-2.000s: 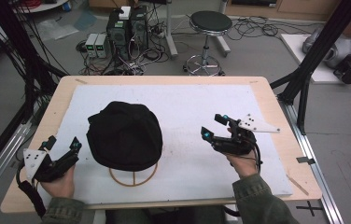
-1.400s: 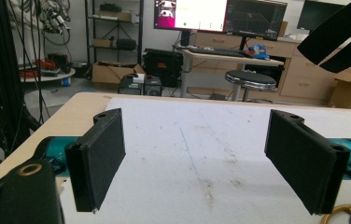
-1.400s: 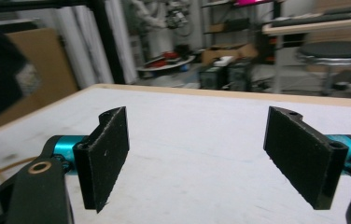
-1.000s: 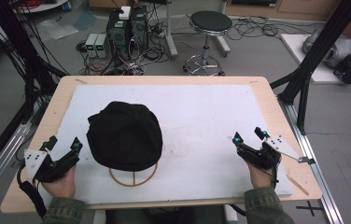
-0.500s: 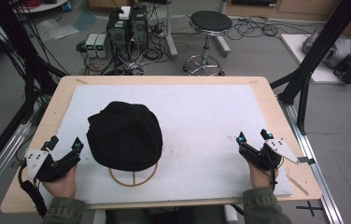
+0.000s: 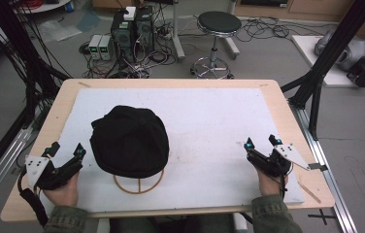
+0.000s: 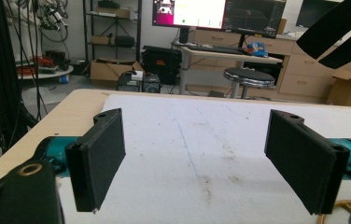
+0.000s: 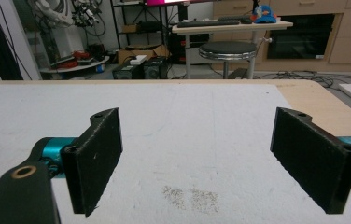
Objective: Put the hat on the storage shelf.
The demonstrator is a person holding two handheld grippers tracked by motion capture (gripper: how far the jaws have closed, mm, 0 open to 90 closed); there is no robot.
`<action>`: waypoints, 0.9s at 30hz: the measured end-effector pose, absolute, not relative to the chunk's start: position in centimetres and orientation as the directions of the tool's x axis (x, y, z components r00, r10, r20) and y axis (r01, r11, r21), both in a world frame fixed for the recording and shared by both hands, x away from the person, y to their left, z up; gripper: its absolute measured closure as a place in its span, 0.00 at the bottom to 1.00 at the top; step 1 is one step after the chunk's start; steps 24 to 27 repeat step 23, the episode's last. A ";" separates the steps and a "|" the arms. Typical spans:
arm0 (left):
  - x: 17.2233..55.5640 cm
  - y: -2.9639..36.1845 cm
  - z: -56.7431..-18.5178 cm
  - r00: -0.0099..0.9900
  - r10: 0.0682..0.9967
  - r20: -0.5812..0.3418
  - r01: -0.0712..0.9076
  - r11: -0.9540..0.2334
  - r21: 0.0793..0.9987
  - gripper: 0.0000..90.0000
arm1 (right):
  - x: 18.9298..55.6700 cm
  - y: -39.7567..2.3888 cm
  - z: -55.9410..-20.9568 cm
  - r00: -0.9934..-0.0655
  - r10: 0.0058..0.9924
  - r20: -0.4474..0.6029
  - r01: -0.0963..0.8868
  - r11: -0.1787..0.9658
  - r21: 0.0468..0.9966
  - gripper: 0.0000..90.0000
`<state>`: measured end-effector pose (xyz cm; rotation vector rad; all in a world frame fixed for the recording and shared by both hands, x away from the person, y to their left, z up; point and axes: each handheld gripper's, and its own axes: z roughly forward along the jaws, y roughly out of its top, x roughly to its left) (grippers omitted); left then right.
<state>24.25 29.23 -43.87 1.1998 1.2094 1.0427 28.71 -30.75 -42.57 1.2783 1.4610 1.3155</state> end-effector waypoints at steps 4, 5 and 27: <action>24.3 29.3 -43.9 0.096 0.988 -0.117 0.037 0.114 0.993 0.23 | 28.7 -30.8 -42.6 -0.193 0.979 0.073 0.170 -0.040 0.985 0.18; 24.3 29.4 -43.9 0.096 0.988 -0.119 0.040 0.116 0.992 0.23 | 28.7 -30.8 -42.6 -0.194 0.978 0.072 0.171 -0.039 0.985 0.18; 24.5 29.4 -44.1 0.103 0.986 -0.129 0.048 0.125 0.991 0.23 | 28.9 -30.8 -42.8 -0.198 0.977 0.080 0.183 -0.043 0.982 0.18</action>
